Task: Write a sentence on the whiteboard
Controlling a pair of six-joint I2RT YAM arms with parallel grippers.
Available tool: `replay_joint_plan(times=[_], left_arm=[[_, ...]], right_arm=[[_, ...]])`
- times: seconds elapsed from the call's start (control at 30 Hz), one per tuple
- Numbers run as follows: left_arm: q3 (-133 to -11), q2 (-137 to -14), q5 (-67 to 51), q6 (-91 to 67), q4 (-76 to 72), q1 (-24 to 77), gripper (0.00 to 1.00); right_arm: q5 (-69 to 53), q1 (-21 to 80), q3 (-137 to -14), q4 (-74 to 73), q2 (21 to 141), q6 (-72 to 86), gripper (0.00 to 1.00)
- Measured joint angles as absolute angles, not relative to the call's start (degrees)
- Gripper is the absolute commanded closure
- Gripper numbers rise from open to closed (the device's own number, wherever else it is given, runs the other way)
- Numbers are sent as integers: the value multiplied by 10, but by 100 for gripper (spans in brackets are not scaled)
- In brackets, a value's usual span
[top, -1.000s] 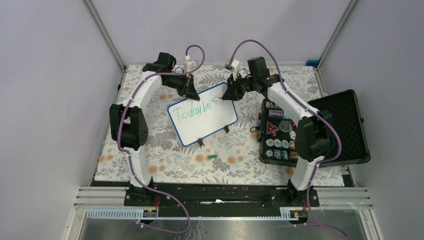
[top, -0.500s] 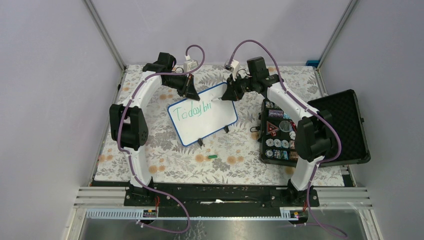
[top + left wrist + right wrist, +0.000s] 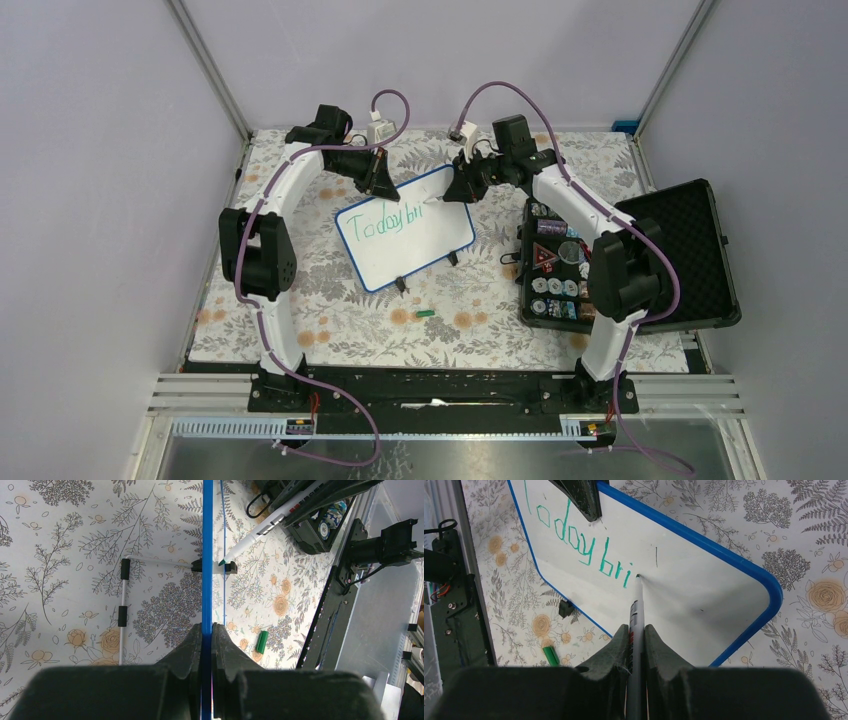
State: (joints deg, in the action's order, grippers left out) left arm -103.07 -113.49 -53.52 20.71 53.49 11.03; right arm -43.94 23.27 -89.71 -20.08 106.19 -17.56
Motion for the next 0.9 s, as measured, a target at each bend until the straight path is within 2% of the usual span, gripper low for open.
replay_joint_plan(times=[0.9], left_arm=[[-1031, -1135, -533, 207, 534, 110, 100]], right_arm=[[-437, 241, -857, -203, 1063, -180, 100]])
